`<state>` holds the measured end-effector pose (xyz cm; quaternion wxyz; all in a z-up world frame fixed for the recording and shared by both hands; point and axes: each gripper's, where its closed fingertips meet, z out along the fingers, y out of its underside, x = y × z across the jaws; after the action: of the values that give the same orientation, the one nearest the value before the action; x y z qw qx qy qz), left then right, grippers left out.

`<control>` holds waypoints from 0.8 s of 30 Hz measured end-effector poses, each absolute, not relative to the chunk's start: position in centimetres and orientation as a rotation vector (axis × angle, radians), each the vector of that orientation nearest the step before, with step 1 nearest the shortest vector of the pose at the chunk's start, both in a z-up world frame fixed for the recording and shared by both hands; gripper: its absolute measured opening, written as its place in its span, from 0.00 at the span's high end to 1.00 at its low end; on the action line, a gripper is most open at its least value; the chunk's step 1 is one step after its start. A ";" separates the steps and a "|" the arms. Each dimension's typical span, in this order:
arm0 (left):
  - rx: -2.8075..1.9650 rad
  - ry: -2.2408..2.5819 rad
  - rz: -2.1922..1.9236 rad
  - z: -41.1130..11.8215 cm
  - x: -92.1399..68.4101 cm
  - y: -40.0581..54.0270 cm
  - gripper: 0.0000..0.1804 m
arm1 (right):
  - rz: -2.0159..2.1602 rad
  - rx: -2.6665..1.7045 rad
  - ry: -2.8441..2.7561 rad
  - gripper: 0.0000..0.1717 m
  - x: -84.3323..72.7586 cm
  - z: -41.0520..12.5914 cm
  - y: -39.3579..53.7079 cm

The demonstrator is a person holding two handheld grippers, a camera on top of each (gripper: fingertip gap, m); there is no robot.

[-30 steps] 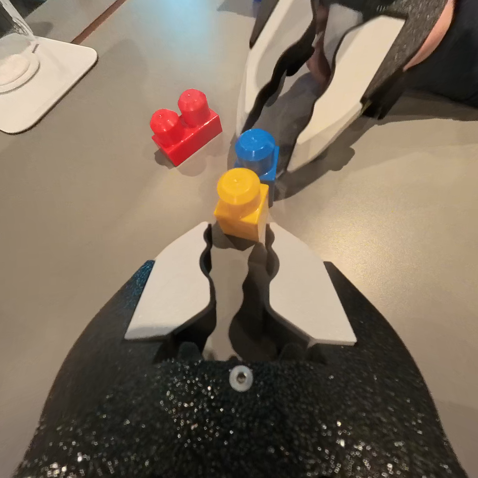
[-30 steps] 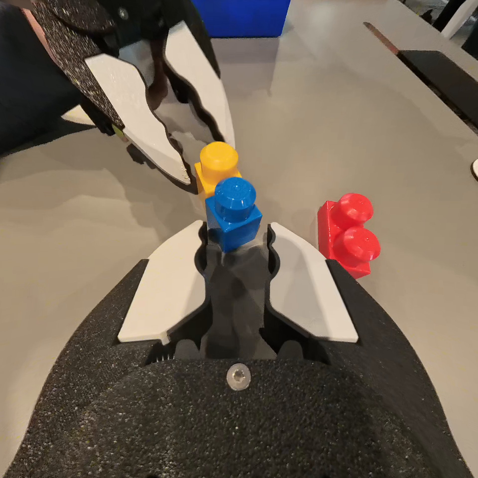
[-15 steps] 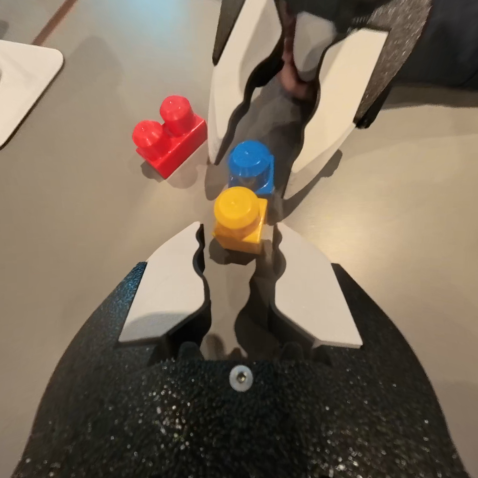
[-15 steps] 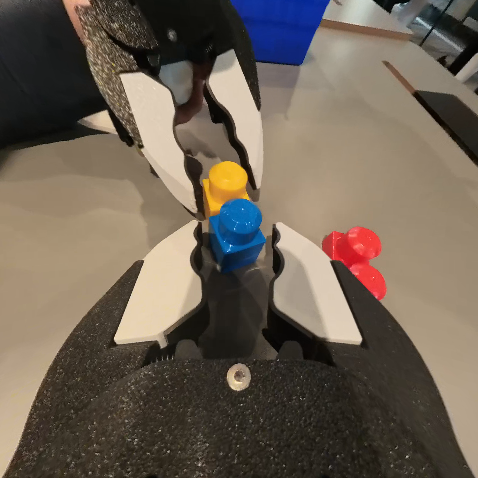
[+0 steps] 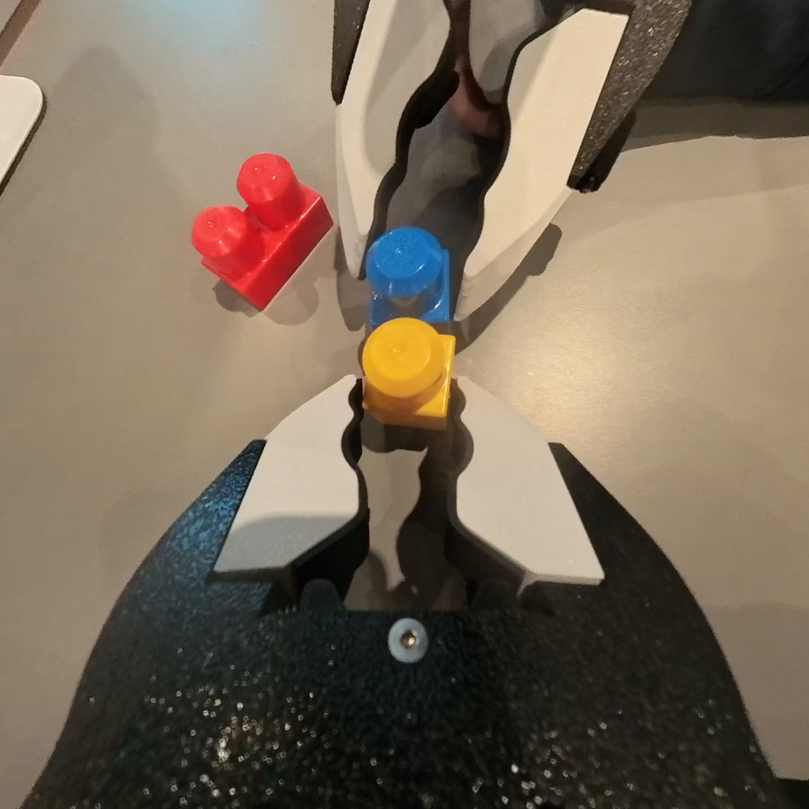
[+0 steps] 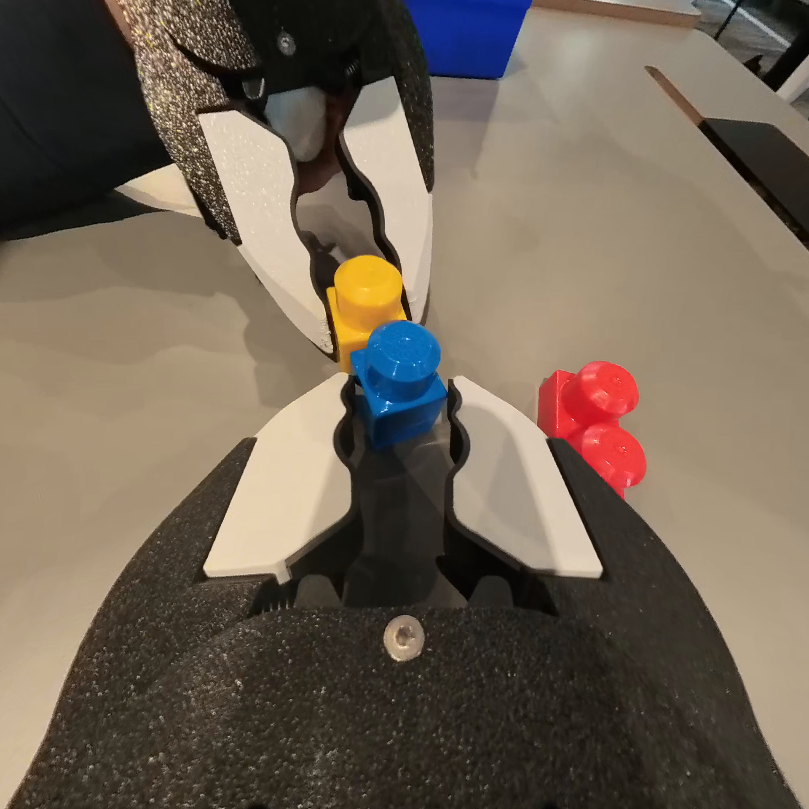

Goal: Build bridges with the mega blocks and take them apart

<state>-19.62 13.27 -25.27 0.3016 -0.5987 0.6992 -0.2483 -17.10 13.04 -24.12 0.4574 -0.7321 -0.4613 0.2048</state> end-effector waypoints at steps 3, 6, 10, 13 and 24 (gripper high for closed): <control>-1.577 1.865 -0.657 -25.3 -19.4 13.3 0.80 | 0.483 -1.817 -1.117 0.77 -17.0 -24.1 13.1; -1.569 1.873 -0.653 -25.3 -19.3 13.4 0.80 | 0.465 -1.828 -1.099 0.77 -16.9 -24.1 13.2; -1.561 1.878 -0.651 -25.2 -19.1 13.6 0.80 | 0.465 -1.833 -1.089 0.77 -16.8 -24.1 13.2; -1.555 1.880 -0.647 -25.2 -19.0 13.7 0.80 | 0.464 -1.840 -1.084 0.77 -16.7 -24.1 13.2; -1.550 1.737 -0.678 -24.1 -19.2 14.1 0.69 | 0.468 -1.781 -1.006 0.74 -16.1 -22.4 13.3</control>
<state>-19.18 14.09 -24.13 0.3508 -0.5988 0.6707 -0.2618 -16.06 13.27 -22.43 0.4984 -0.7359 -0.4155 0.1936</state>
